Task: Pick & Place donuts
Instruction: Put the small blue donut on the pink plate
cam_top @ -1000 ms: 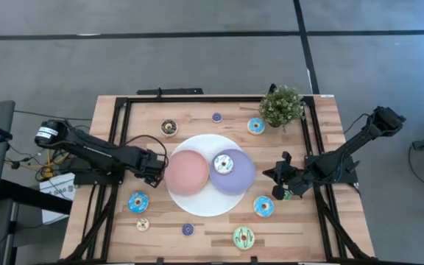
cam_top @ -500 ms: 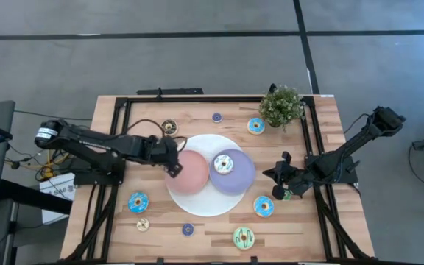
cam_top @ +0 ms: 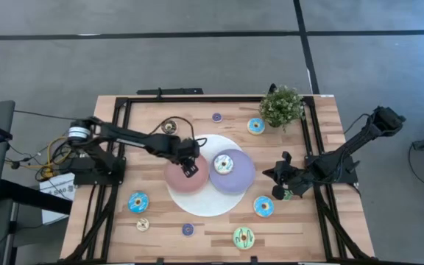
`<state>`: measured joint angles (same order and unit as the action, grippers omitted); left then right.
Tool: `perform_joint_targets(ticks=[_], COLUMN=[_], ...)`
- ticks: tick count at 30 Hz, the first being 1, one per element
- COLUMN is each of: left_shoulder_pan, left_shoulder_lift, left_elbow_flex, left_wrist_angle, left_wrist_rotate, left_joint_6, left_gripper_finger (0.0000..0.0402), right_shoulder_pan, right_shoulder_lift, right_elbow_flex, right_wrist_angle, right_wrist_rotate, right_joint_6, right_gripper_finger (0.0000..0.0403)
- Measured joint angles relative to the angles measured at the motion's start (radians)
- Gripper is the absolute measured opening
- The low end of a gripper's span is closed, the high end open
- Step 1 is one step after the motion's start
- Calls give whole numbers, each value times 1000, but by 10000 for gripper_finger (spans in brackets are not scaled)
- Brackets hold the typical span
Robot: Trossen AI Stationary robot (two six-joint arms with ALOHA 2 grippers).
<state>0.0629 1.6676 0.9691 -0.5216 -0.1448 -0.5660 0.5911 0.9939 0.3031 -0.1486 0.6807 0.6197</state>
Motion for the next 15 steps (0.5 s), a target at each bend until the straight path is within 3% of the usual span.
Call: perform_joint_targets(ticks=[7, 15], left_shoulder_pan=[11, 11], left_shoulder_lift=[37, 37], left_elbow_flex=[34, 34], left_wrist_angle=[-30, -34], left_wrist_rotate=[55, 25], left_joint_6=[3, -6], left_gripper_finger=[212, 217], right_shoulder_pan=[-5, -5], right_shoulder_lift=[0, 0], right_elbow_flex=[0, 0], right_wrist_angle=[-3, -6], right_wrist_rotate=[0, 0], right_joint_6=[-1, -1], right_gripper_finger=[1, 1])
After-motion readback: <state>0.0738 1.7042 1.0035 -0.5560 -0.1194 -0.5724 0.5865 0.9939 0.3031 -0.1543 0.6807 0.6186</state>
